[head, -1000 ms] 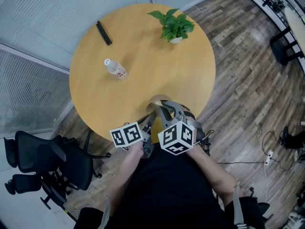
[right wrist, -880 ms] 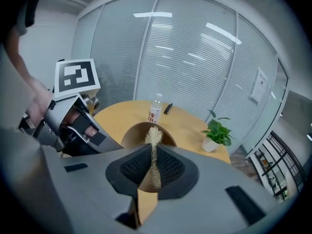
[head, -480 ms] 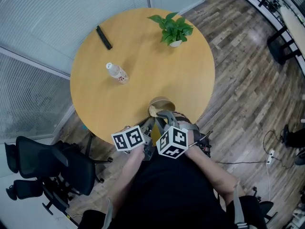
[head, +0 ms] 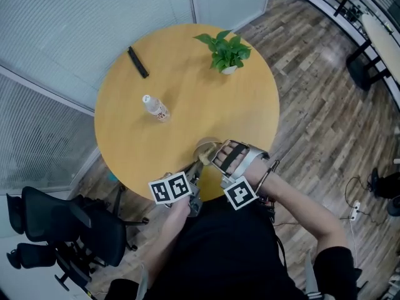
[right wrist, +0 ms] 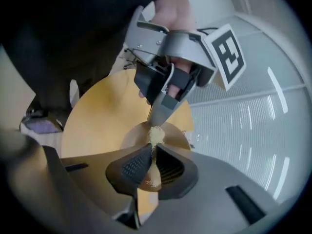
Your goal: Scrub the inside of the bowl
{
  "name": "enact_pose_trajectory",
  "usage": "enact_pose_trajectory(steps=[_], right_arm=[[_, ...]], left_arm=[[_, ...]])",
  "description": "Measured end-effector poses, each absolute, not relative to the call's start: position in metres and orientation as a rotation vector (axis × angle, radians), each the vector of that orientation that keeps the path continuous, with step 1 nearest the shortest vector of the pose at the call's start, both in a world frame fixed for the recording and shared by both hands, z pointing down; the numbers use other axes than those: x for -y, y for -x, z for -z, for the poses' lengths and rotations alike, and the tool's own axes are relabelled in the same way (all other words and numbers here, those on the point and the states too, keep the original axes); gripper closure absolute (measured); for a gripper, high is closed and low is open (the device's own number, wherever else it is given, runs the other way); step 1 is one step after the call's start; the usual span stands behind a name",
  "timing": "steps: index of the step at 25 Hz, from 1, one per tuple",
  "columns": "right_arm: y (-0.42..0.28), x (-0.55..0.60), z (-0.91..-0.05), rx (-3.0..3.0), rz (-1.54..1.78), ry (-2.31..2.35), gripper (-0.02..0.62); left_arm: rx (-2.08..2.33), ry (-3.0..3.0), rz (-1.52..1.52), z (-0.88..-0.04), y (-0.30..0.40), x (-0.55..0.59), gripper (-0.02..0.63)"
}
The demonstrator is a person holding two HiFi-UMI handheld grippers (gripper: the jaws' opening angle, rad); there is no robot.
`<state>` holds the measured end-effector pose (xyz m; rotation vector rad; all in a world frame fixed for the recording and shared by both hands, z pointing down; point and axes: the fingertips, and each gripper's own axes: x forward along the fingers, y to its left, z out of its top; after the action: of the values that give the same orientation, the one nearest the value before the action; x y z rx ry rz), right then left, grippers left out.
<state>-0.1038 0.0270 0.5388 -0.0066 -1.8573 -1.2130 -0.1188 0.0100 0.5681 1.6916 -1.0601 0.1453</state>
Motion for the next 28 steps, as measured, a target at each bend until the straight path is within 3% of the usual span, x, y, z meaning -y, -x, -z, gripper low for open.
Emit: enact_pose_trajectory(steps=[4, 14, 20, 28], right_arm=[[0.089, -0.008, -0.532, 1.563, 1.502, 0.167, 0.558], [0.114, 0.019, -0.490, 1.882, 1.182, -0.143, 0.558], [0.115, 0.024, -0.486, 2.127, 0.448, -0.362, 0.558], [0.111, 0.040, -0.486, 2.401, -0.773, -0.680, 0.558]], left_arm=[[1.060, -1.670, -0.088, -0.557, 0.123, -0.005, 0.589], [1.121, -1.652, -0.040, -0.508, 0.152, 0.018, 0.589], [1.135, -1.660, -0.029, -0.492, 0.143, 0.020, 0.588], [1.102, -1.624, 0.026, -0.503, 0.138, 0.014, 0.589]])
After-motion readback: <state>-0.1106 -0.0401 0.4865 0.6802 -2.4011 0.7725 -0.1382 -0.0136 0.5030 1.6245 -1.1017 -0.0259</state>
